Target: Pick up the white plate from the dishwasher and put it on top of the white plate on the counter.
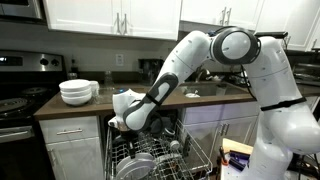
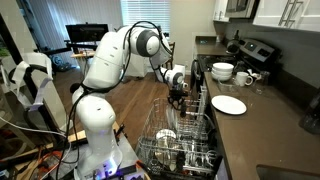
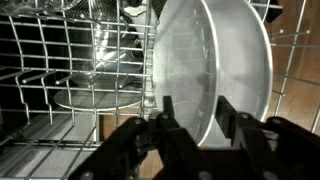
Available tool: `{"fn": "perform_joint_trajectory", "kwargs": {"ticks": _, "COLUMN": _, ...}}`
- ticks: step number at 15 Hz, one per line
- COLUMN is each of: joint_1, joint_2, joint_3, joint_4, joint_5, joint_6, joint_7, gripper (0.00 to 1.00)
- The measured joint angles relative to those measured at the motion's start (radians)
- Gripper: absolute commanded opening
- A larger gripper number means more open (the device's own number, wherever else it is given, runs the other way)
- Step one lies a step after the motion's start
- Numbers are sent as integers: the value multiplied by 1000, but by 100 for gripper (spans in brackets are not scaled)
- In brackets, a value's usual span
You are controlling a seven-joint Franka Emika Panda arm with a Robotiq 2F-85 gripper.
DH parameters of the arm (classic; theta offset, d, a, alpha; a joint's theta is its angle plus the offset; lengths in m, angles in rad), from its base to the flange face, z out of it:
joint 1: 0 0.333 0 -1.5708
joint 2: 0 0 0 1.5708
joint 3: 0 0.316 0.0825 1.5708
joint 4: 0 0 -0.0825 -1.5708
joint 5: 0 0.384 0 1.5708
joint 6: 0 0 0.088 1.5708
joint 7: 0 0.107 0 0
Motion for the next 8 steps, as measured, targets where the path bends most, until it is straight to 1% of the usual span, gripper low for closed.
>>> {"fn": "perform_joint_trajectory", "kwargs": {"ticks": 2, "joint_1": 0, "joint_2": 6, "joint_3": 1, "joint_4": 0, "joint_5": 0, "joint_6": 13, "joint_7": 0, "gripper": 3}}
{"fn": "perform_joint_trajectory", "kwargs": {"ticks": 3, "joint_1": 0, "joint_2": 8, "joint_3": 1, "joint_4": 0, "joint_5": 0, "joint_6": 18, "joint_7": 0, "gripper": 0}}
{"fn": "perform_joint_trajectory", "kwargs": {"ticks": 8, "joint_1": -3, "joint_2": 10, "joint_3": 14, "joint_4": -2, "joint_5": 2, "joint_6": 22, "joint_7": 4, "gripper": 2}}
